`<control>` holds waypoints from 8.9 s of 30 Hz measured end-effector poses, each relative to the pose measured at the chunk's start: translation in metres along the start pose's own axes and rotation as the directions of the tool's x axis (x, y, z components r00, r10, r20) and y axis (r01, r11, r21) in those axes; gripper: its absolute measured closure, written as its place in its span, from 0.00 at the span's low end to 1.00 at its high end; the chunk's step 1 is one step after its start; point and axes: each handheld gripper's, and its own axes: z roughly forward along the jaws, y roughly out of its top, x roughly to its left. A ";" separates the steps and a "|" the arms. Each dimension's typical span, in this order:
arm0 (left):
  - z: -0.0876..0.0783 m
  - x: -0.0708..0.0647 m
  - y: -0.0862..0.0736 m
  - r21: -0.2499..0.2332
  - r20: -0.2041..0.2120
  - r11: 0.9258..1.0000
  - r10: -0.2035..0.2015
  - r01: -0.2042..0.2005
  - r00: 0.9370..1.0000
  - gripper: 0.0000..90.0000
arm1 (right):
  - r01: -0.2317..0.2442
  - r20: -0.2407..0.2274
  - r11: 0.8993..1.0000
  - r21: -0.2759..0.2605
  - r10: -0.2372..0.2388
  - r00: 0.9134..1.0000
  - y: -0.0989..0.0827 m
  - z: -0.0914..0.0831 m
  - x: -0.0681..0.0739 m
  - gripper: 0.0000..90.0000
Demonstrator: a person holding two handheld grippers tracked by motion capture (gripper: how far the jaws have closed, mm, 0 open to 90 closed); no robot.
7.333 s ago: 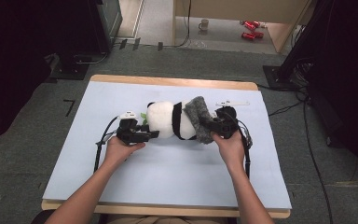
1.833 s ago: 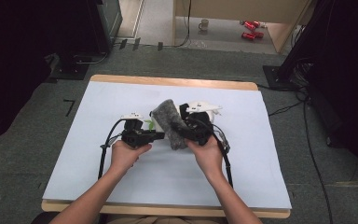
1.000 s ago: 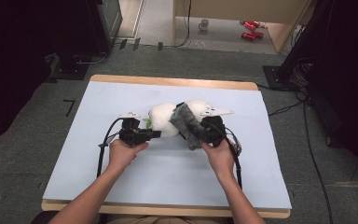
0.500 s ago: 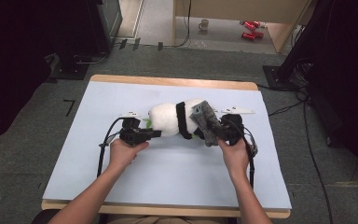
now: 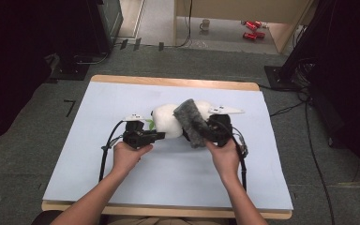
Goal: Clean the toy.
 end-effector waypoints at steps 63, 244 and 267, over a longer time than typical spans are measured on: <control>0.022 -0.023 -0.019 0.009 0.001 0.987 0.163 -0.163 0.987 0.80 | 0.011 0.122 0.999 -0.049 -0.005 0.993 -0.009 -0.016 -0.021 0.85; -0.016 0.040 0.031 0.069 0.060 0.987 0.141 -0.145 0.988 0.87 | 0.075 -0.027 0.995 0.072 -0.073 0.997 -0.036 -0.001 0.002 0.86; -0.019 0.067 0.029 0.044 0.030 0.992 0.121 -0.122 0.992 0.83 | -0.070 0.124 0.996 0.052 0.063 0.990 -0.034 -0.020 -0.075 0.85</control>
